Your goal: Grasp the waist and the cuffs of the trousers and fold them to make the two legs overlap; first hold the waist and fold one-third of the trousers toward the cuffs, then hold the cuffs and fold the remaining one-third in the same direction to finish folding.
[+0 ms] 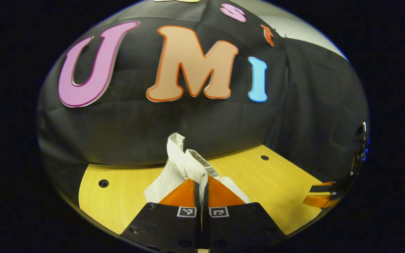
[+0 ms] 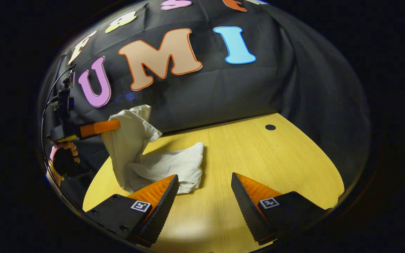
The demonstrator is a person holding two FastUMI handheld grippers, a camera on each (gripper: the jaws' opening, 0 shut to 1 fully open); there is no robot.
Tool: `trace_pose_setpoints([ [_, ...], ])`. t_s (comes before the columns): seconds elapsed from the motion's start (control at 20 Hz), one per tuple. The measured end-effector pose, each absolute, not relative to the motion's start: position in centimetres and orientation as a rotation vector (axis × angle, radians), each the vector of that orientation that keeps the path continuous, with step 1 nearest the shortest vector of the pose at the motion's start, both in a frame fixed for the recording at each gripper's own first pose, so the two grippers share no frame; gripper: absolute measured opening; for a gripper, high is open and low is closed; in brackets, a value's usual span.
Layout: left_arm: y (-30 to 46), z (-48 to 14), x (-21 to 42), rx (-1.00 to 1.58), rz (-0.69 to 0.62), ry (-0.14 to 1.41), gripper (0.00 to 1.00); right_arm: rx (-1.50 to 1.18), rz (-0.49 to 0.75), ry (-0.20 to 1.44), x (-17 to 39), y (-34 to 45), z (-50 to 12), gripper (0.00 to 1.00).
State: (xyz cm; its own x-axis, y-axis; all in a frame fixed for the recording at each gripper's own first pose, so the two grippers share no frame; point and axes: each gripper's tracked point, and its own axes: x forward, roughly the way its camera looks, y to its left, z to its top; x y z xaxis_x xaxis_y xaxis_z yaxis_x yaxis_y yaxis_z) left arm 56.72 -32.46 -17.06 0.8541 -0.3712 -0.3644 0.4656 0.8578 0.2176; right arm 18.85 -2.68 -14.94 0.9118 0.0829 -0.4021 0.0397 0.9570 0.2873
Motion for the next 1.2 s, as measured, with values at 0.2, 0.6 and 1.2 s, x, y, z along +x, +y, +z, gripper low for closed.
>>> trace_pose_setpoints([
  [0.2,-34.9,-24.9,54.3,0.402,-0.538,0.428,0.01,0.305,0.000,0.443,18.7,-4.3,-16.0,0.96],
  [0.6,-37.2,-36.5,50.7,0.364,-0.640,0.649,0.24,0.315,0.009,0.460,18.7,-4.7,-16.3,0.96],
  [1.2,-30.1,-30.6,46.7,0.201,-0.474,0.588,0.95,0.326,0.116,0.450,18.7,0.3,-15.4,0.96],
])
